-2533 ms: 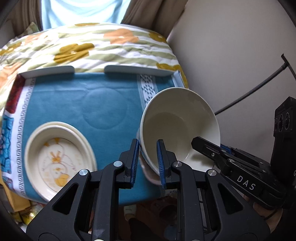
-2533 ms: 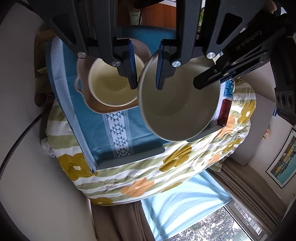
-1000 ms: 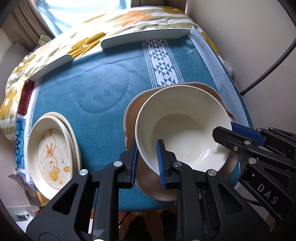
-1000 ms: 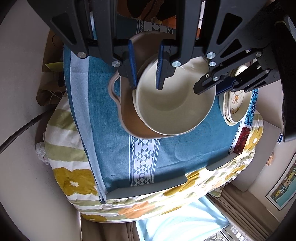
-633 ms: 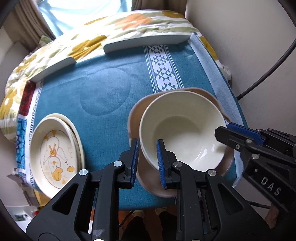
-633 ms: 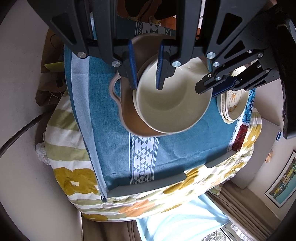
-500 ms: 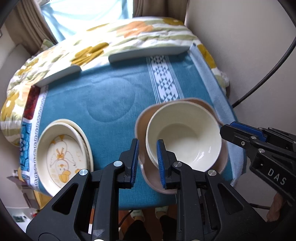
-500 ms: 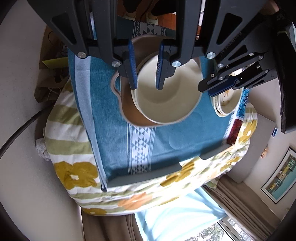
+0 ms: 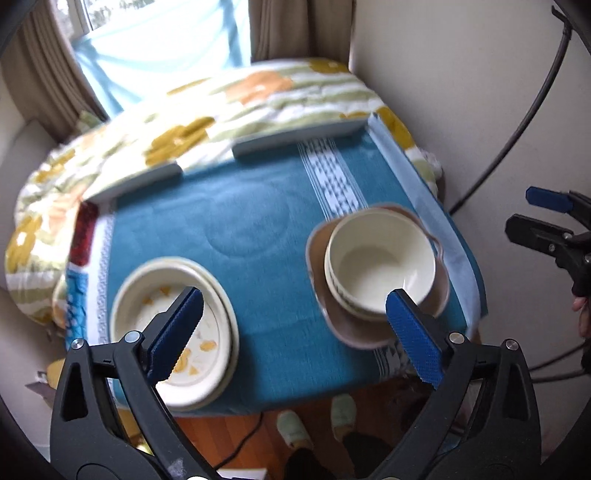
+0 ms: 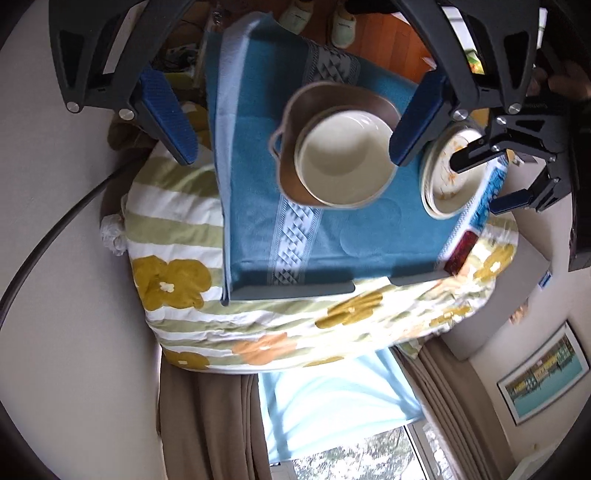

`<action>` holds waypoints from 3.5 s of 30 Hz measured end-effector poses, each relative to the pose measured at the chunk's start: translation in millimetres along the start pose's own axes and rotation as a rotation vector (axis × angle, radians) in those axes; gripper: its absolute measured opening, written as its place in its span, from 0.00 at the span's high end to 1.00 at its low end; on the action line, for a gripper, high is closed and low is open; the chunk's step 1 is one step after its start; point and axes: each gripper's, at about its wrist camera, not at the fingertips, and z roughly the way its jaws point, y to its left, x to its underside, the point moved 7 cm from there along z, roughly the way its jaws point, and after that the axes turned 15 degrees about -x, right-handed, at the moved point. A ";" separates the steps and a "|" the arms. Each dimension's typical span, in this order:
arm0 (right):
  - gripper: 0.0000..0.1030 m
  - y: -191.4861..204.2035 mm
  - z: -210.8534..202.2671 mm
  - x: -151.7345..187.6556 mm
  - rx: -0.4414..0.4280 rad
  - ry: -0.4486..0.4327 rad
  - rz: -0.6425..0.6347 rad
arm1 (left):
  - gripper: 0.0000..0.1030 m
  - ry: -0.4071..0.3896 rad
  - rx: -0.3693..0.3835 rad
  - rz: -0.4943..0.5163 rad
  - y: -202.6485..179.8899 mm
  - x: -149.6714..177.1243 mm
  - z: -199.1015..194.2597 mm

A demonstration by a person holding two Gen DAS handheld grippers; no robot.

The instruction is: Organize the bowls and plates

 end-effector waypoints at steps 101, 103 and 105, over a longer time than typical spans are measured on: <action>0.84 220.9 233.1 37.0 -0.155 0.319 -0.192 | 0.90 0.156 0.073 0.037 186.8 102.9 120.1; 0.84 221.8 237.0 37.7 -0.140 0.321 -0.191 | 0.90 0.158 0.089 0.037 187.2 106.3 125.7; 0.84 223.0 240.5 39.5 -0.125 0.319 -0.190 | 0.90 0.163 0.100 0.038 186.9 107.8 128.7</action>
